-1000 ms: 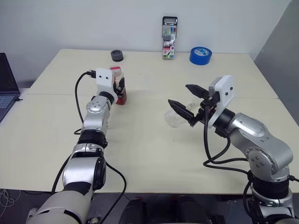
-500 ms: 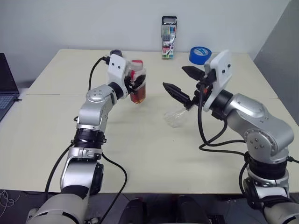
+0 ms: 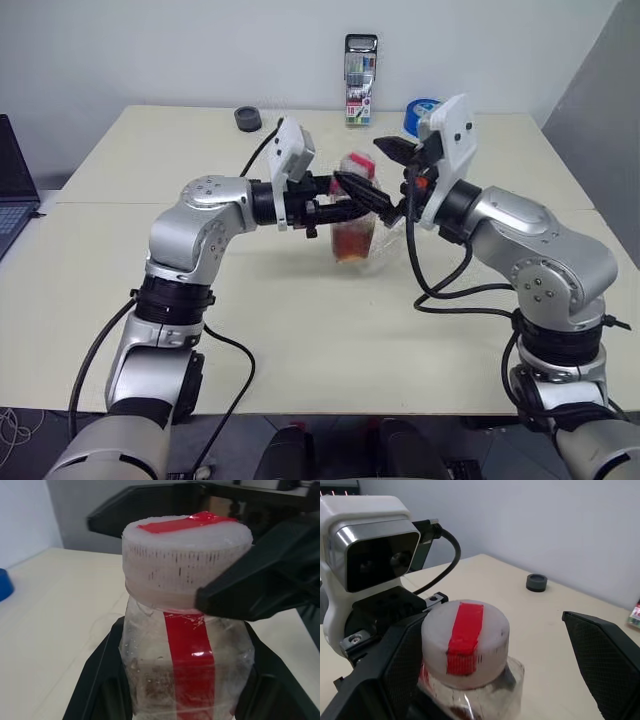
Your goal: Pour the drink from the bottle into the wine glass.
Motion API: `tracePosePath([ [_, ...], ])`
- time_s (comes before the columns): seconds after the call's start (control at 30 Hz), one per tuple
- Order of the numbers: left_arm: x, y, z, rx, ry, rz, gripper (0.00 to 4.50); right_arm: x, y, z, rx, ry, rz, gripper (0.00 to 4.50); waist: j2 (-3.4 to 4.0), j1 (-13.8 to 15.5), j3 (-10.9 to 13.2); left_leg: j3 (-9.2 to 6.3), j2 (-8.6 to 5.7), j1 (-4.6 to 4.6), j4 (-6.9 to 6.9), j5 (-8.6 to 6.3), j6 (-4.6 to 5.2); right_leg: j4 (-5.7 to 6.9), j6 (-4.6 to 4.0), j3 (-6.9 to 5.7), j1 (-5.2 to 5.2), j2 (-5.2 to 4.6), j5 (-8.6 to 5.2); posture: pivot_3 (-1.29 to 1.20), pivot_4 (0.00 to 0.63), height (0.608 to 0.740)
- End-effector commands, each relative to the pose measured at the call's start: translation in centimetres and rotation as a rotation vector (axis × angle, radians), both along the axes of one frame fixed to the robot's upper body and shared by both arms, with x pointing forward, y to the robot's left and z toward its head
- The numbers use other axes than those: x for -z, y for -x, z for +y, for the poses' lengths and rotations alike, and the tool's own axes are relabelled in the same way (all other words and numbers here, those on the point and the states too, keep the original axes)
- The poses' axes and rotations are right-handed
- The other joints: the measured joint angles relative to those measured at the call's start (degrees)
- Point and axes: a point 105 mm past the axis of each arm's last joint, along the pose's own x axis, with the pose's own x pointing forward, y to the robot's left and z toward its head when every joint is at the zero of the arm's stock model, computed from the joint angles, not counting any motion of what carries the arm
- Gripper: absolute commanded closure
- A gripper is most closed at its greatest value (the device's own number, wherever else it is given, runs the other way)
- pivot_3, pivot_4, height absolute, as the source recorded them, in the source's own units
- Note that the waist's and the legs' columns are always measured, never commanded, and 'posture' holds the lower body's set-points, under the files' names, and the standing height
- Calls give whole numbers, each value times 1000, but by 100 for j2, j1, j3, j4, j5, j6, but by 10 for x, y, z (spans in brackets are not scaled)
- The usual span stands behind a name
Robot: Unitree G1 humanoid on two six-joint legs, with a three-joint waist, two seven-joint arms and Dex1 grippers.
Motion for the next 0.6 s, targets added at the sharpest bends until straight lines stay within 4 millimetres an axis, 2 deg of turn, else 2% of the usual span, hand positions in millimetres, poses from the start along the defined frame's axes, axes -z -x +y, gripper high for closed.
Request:
tracePosePath([
  [0.03, -17, 4, -4, 37, 27, -67, 2568, -19, 11, -2, -11, -38, -62, 0, 0, 3, 0, 0, 0, 0, 0, 0, 0, 0, 0, 0, 0, 0, 0, 0, 150, 740],
  [0.3, -16, -3, -2, 23, 34, -69, 2568, -26, 23, 0, -26, -96, -58, 0, 1, -1, 0, 0, 0, 0, -1, 0, 1, 0, 0, 1, 0, 0, 0, 0, 150, 740],
  [0.47, -18, -4, -4, 23, 40, -67, 2568, -19, 23, 0, -9, -87, -43, 0, 1, -2, 0, 0, -1, 0, -1, 0, 2, 0, 0, 1, -1, 0, 0, 0, 150, 740],
  [0.6, -20, -3, -5, 34, 38, -71, 2568, -13, 24, 0, -10, -51, -38, 1237, 1, -1, 1, 0, -2, -1, -1, 0, 2, -1, 0, 2, 0, 0, 0, 0, 150, 740],
])
